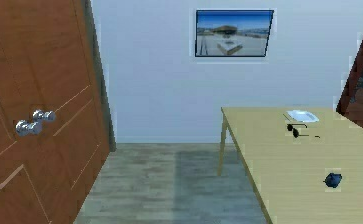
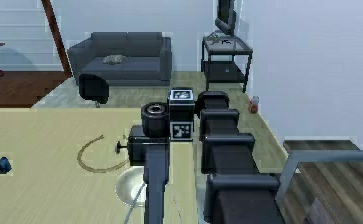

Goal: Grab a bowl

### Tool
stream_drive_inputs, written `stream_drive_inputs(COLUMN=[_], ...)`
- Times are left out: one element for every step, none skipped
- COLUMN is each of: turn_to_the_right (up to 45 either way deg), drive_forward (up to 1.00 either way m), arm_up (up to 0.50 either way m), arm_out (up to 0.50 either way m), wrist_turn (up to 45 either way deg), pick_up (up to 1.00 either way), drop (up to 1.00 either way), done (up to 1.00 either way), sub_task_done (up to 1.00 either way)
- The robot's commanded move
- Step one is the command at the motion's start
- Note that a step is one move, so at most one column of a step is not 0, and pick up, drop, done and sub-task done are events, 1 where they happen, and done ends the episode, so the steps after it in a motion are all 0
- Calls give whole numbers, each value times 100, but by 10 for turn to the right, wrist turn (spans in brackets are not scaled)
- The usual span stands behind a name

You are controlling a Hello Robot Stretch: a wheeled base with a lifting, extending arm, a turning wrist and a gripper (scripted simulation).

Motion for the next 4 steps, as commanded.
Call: stream_drive_inputs(turn_to_the_right=[0,0,0,0], drive_forward=[0,0,0,0], arm_up=[0,0,0,0], arm_out=[0,0,0,0], wrist_turn=[450,450,450,210], pick_up=[0,0,0,0], drop=[0,0,0,0], done=[0,0,0,0], sub_task_done=[0,0,0,0])
